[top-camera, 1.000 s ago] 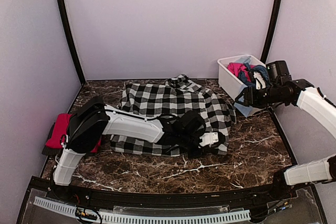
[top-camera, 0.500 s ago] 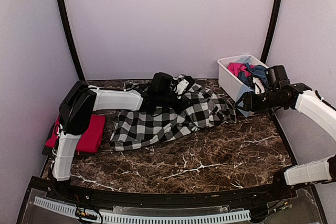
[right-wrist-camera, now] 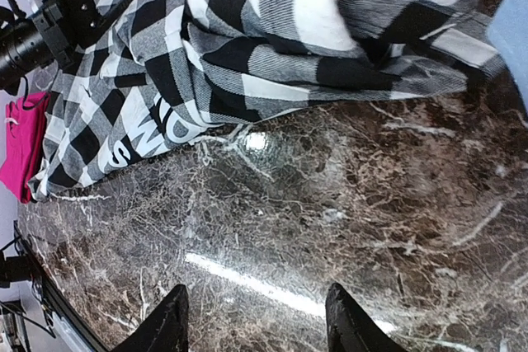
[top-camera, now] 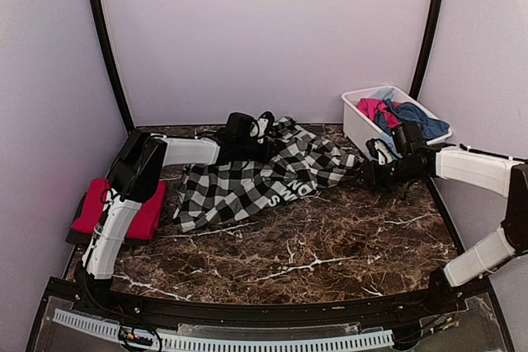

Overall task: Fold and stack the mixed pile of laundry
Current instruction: Flatten out the crumpled shirt at the center of the board.

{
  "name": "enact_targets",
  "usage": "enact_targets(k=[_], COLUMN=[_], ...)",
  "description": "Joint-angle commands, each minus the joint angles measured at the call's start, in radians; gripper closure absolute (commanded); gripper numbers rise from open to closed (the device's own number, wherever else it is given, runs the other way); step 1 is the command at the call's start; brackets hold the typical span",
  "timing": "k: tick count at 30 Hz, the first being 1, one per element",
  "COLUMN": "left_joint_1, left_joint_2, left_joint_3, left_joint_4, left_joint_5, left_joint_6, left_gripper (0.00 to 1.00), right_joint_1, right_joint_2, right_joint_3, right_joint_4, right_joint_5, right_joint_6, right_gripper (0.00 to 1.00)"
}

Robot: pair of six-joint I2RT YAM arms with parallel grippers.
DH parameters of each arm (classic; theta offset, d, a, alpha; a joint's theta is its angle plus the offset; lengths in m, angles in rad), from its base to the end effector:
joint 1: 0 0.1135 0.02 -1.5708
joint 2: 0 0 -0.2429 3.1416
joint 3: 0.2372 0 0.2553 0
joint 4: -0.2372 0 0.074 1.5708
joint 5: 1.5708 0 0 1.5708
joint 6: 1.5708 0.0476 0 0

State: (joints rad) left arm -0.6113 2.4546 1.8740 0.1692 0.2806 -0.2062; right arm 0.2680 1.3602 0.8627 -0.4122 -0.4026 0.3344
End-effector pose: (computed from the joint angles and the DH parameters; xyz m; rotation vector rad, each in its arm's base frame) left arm 0.4493 -0.3310 0.1337 0.5973 1.9672 -0.7981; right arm 0.2730 0.0943 0.1923 -0.0929 2.5309 0.7495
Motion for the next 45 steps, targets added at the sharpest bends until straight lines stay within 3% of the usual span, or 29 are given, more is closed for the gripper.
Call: enact_targets(k=[1, 10, 17, 27, 29, 32, 34, 41, 45], left_joint_1=[0.001, 0.002, 0.004, 0.007, 0.008, 0.01, 0.01, 0.017, 0.019], left_joint_2=[-0.005, 0.027, 0.027, 0.029, 0.029, 0.025, 0.011, -0.145, -0.292], left_joint_3=[0.082, 0.149, 0.16, 0.15, 0.149, 0.157, 0.165, 0.096, -0.051], left_joint_4=[-0.061, -0.132, -0.14, -0.131, -0.13, -0.133, -0.146, -0.217, -0.183], left_joint_5=[0.017, -0.001, 0.003, 0.0, -0.001, -0.004, -0.001, -0.047, -0.097], left_joint_6=[-0.024, -0.029, -0.019, -0.017, -0.018, -0.022, -0.016, -0.013, -0.013], left_gripper=[1.0, 1.0, 1.0, 1.0, 1.0, 1.0, 0.96, 0.5, 0.36], right_joint_1=[0.068, 0.232, 0.294, 0.348, 0.348, 0.35, 0.35, 0.329, 0.284], right_joint_2=[0.115, 0.431, 0.637, 0.741, 0.738, 0.715, 0.671, 0.5, 0.423], right_joint_3=[0.118, 0.409, 0.59, 0.687, 0.678, 0.667, 0.665, 0.726, 0.698], right_joint_4=[0.094, 0.068, 0.015, -0.149, -0.156, -0.157, -0.154, -0.196, -0.192], right_joint_5=[0.052, 0.169, 0.284, 0.597, 0.612, 0.559, 0.475, 0.268, 0.145], right_joint_6=[-0.028, -0.093, -0.107, -0.108, -0.11, -0.123, -0.125, -0.102, -0.059], right_gripper=[0.48, 0.5, 0.49, 0.52, 0.59, 0.84, 0.99, 1.0, 1.0])
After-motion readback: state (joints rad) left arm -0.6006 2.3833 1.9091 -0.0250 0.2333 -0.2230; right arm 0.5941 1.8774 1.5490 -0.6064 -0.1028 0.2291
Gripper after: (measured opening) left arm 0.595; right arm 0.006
